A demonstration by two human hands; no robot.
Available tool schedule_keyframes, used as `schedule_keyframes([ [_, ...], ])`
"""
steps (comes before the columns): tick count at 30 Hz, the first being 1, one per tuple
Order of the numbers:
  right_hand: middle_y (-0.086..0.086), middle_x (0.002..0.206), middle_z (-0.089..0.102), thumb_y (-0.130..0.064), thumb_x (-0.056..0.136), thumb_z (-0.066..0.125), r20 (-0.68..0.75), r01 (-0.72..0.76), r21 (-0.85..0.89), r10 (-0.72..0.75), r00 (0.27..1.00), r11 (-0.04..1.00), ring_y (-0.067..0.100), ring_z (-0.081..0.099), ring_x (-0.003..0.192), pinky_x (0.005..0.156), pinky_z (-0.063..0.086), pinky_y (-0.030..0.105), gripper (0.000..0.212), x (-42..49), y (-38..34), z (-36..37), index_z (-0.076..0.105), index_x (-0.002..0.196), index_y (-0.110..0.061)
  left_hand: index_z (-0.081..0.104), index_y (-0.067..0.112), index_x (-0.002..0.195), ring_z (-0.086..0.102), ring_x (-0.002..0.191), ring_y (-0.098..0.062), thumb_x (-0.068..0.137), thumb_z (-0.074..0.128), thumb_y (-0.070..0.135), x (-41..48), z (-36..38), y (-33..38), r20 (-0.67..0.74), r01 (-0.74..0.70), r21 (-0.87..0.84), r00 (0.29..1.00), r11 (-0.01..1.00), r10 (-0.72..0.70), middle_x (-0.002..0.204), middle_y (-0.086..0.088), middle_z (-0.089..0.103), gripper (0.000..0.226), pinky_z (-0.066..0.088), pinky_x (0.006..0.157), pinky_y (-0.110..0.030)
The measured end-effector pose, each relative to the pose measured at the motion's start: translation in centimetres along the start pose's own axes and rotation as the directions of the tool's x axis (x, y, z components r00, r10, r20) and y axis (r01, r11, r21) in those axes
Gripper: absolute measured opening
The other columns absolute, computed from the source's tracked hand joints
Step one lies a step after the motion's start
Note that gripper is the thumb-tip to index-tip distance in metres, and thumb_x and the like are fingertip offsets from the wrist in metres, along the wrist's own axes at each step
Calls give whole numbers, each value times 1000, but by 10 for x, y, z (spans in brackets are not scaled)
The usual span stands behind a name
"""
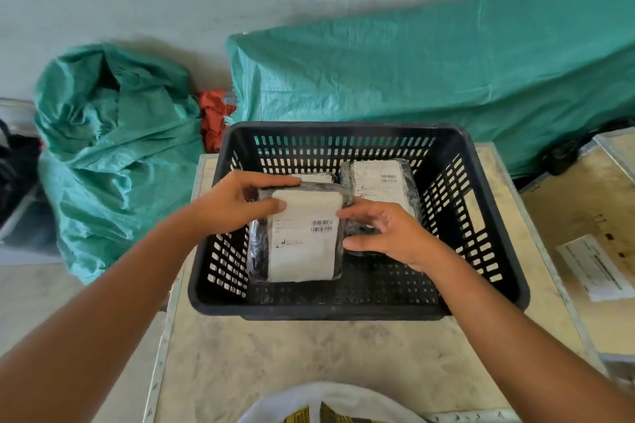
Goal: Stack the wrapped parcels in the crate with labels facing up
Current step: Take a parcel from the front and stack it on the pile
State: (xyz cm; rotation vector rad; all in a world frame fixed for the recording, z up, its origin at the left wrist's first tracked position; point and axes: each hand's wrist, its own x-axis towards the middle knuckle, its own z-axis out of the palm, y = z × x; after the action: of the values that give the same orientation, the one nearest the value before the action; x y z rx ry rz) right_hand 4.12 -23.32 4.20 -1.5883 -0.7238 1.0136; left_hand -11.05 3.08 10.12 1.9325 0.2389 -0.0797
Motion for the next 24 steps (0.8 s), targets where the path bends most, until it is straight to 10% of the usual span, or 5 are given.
schedule_keyframes([
  [11, -12, 142, 62, -15, 72, 91, -140, 212, 173, -189, 972, 962, 19, 60, 130, 110, 46, 48, 78, 7, -46, 13, 60, 137, -47, 61, 51, 132, 73, 93, -12, 78, 75, 52, 18, -28, 28, -249, -59, -216, 968, 975, 3, 112, 0, 76, 56, 62, 72, -31],
  [16, -19, 137, 64, -10, 66, 89, -224, 218, 247, -163, 961, 944, 17, 64, 124, 99, 55, 41, 79, 20, -49, 1, 64, 130, -50, 20, 63, 149, 34, 147, -6, 76, 67, 70, 17, -1, 21, -138, -84, 71, 986, 994, 94, 161, 17, 31, 87, 32, 117, -36],
  [19, -18, 140, 62, -10, 65, 89, -248, 181, 228, -123, 961, 957, 15, 62, 127, 98, 56, 47, 81, 30, -50, -7, 63, 130, -52, 19, 65, 148, 2, 146, 15, 72, 72, 69, 18, 9, 10, -136, -60, 156, 987, 986, 81, 163, 20, 17, 93, 12, 122, -34],
  [24, -30, 139, 53, -10, 71, 90, -246, 96, 34, -85, 965, 995, 5, 43, 140, 115, 40, 43, 85, 53, -48, -15, 58, 131, -59, 21, 63, 149, 27, 147, -6, 77, 85, 34, 33, 8, -11, -175, 50, 93, 984, 994, -33, 158, 19, 29, 101, 26, 121, -39],
])
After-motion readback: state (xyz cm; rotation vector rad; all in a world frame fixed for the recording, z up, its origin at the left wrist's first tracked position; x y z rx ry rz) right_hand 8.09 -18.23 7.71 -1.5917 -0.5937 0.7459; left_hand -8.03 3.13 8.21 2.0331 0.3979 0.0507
